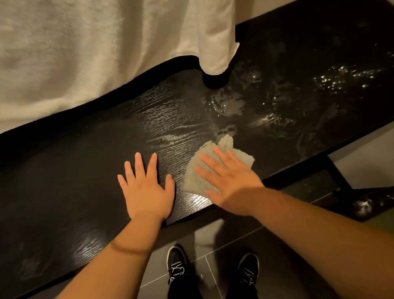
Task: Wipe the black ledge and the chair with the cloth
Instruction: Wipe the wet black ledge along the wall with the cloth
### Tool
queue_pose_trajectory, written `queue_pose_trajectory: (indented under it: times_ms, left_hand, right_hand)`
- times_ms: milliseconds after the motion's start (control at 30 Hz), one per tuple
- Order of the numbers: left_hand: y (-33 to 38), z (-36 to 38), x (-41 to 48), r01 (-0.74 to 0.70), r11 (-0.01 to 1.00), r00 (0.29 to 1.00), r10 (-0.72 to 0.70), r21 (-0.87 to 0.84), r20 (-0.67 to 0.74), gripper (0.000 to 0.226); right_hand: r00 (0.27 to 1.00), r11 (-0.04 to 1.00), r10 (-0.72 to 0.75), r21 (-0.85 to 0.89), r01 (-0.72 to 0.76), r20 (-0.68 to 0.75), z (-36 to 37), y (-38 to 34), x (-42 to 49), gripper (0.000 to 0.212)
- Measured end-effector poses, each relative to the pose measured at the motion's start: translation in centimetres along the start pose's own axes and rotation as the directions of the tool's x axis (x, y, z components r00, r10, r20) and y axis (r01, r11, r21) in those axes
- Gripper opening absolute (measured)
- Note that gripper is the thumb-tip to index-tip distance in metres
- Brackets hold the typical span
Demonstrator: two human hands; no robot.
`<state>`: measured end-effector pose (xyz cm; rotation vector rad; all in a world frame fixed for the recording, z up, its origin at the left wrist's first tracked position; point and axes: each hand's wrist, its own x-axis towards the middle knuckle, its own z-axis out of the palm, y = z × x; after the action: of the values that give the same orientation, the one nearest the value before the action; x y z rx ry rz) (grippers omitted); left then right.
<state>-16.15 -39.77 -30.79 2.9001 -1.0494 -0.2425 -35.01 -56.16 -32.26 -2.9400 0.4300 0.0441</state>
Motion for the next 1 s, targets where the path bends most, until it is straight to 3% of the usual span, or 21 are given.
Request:
queue_pose_trajectory:
  times_ms: [67,100,200,267,400,500,567,700,767,900,1000]
  left_hand:
    - [0.0,0.1,0.0,0.000,1.000,1.000,0.000,-0.002,-0.002,0.073]
    - [0.0,0.1,0.0,0.000,1.000,1.000,0.000,-0.005,-0.004,0.073]
    - [0.1,0.2,0.0,-0.001,1.000,1.000,0.000,-0.021,-0.020,0.072]
    - [0.2,0.0,0.1,-0.002,1.000,1.000,0.002,-0.022,-0.022,0.073]
    - [0.3,-0.1,0.0,-0.001,1.000,0.999,0.000,-0.028,-0.045,0.074]
    - [0.2,0.0,-0.1,-0.002,0.999,0.998,0.000,-0.032,-0.063,0.074]
    - [0.2,0.2,0.0,-0.002,1.000,0.998,0.001,-0.021,-0.059,0.074]
    - [0.2,0.2,0.1,0.000,1.000,0.999,-0.001,-0.024,-0.050,0.073]
    - [0.3,0.2,0.2,-0.001,1.000,0.999,0.000,-0.020,-0.054,0.073]
    - [0.3,0.0,0.2,-0.005,1.000,0.998,0.004,-0.007,-0.061,0.074]
    - [0.3,0.0,0.2,0.002,1.000,0.999,-0.002,-0.002,-0.052,0.073]
  right_hand:
    - [1.000,0.987,-0.029,-0.160,0.030,0.007,-0.3,3.8,0.2,0.065]
    - [0.998,0.977,0.050,-0.210,-0.043,0.026,-0.7,6.1,0.5,0.068]
    - [0.926,0.922,0.376,-0.118,-0.369,0.044,-2.0,9.2,1.2,0.074]
    - [0.898,0.899,0.437,-0.045,-0.435,0.053,-1.8,6.9,1.7,0.075]
    - [0.990,0.990,0.140,0.024,-0.140,0.006,-0.4,0.1,0.9,0.072]
    - [1.000,0.999,-0.023,0.048,0.022,0.016,-0.1,0.4,0.7,0.072]
    - [0.999,1.000,-0.022,-0.010,0.023,0.038,-0.3,3.2,1.7,0.073]
    - [0.941,0.946,0.325,-0.035,-0.323,0.093,-2.4,7.5,4.5,0.075]
    - [0.909,0.915,0.401,-0.011,-0.403,0.110,-3.1,6.2,5.3,0.075]
    - [0.993,0.994,0.104,0.035,-0.106,0.052,-1.7,0.8,2.5,0.074]
    - [0.999,0.995,-0.046,0.085,0.043,0.023,-0.6,0.8,0.2,0.070]
